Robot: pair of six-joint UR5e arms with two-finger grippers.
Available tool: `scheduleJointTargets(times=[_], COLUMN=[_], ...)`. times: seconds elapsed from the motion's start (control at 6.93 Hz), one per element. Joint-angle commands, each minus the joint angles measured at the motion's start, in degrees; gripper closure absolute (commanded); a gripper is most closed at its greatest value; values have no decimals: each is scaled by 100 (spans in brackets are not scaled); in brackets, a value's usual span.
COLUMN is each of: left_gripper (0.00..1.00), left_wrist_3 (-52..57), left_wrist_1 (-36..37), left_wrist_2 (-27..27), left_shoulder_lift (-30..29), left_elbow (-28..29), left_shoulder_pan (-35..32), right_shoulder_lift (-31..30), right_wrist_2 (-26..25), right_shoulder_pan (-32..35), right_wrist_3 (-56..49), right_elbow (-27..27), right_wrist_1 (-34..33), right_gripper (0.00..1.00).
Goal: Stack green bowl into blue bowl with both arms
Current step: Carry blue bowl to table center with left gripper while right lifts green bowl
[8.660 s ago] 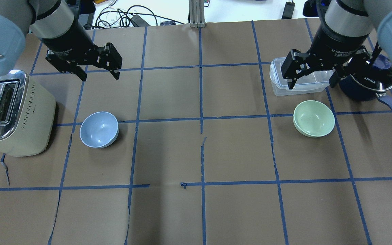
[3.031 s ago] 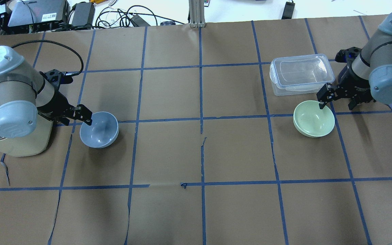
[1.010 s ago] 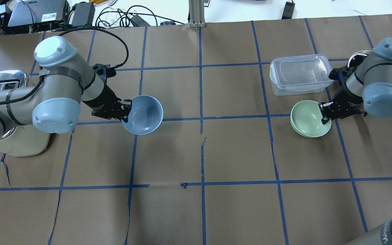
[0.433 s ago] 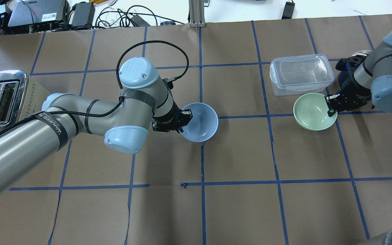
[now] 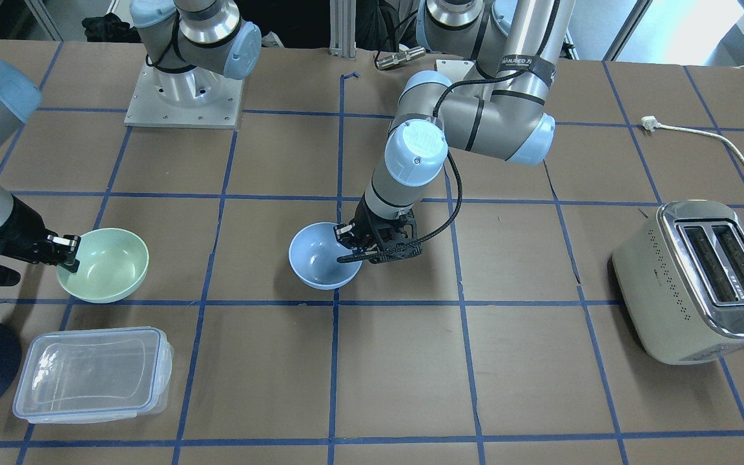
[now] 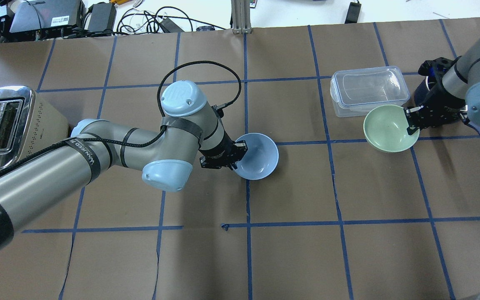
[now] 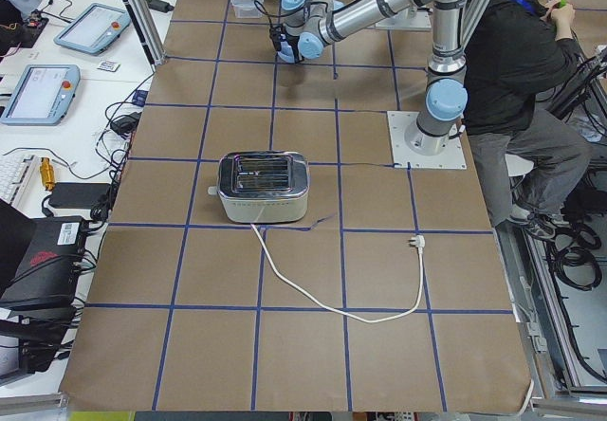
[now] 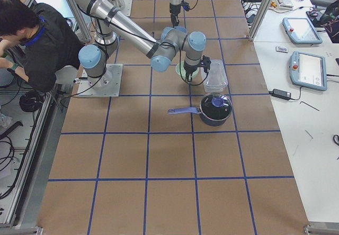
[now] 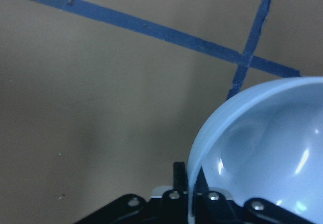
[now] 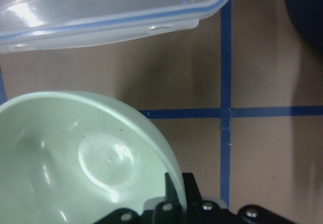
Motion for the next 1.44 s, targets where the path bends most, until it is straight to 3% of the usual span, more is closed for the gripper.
scheduleJointTargets(times=[0.0,0.14,0.29,0.58,0.87,1.3], left_gripper=[61,60,55,26,23,23], left_wrist_3=[31,249,234,286,1753,3254], left_wrist_1=[82,109,118,49,-844,-2802], left_wrist_2=[492,862,866,875,1468,1551], left_shoulder_lift=[-32,-32,-32,282,730,1477], left_elbow=[32,41,41,355,603,1252], left_shoulder_pan=[5,5,-4,65,520,1532], right_shoulder_lift=[-63,-89,-168,-230,-213,-143], right_wrist_2=[10,36,237,283,283,309], right_shoulder_pan=[51,69,122,585,1243,2308], right_wrist_3=[79,123,202,737,1711,2732], right_elbow=[-396,-423,-423,-441,-615,-608], right_wrist_1=[553,589,659,616,572,572], right_gripper=[100,100,100,100,100,100])
